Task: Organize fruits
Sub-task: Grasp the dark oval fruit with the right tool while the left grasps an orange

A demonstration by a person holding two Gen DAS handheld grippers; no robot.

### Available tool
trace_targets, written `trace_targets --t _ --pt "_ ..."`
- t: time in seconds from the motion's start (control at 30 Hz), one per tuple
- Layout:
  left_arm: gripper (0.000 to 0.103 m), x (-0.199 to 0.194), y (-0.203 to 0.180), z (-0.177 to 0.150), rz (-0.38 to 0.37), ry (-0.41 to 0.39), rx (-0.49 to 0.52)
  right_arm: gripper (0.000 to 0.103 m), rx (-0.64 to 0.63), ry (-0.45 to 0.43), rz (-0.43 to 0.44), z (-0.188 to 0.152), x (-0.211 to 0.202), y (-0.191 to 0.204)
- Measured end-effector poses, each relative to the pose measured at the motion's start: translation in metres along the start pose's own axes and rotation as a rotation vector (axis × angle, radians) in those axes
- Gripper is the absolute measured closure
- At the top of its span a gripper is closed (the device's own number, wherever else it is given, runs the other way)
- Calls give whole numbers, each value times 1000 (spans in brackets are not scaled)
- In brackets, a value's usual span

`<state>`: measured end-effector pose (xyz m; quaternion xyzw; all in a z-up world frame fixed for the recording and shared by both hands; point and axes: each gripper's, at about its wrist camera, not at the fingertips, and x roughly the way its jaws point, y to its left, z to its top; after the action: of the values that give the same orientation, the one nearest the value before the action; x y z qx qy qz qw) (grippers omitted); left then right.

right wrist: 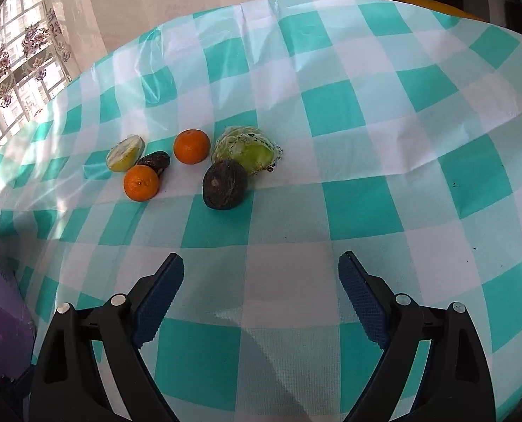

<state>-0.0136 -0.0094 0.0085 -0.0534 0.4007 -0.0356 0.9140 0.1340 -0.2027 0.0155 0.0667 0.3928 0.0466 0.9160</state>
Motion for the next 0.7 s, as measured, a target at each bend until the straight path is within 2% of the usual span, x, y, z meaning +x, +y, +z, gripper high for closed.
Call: trace_targets --t 0.2,0.37,0.47,0.5,0.57,0.7 --pt "2 10 16 8 -72 35 -94 23 -30 23 -8 26 29 17" --pt "2 18 20 21 -76 18 -148 30 -107 49 -46 38 48 39" --pt "2 30 15 35 -49 22 -143 49 -139 58 -103 40 53 47" --pt "2 35 13 40 -43 24 -140 64 -134 50 -102 40 52 46" --pt "2 45 10 50 -30 24 -143 64 -74 29 -48 40 46 35" --pt "2 66 7 73 -9 22 -172 64 221 -35 97 34 36 -24"
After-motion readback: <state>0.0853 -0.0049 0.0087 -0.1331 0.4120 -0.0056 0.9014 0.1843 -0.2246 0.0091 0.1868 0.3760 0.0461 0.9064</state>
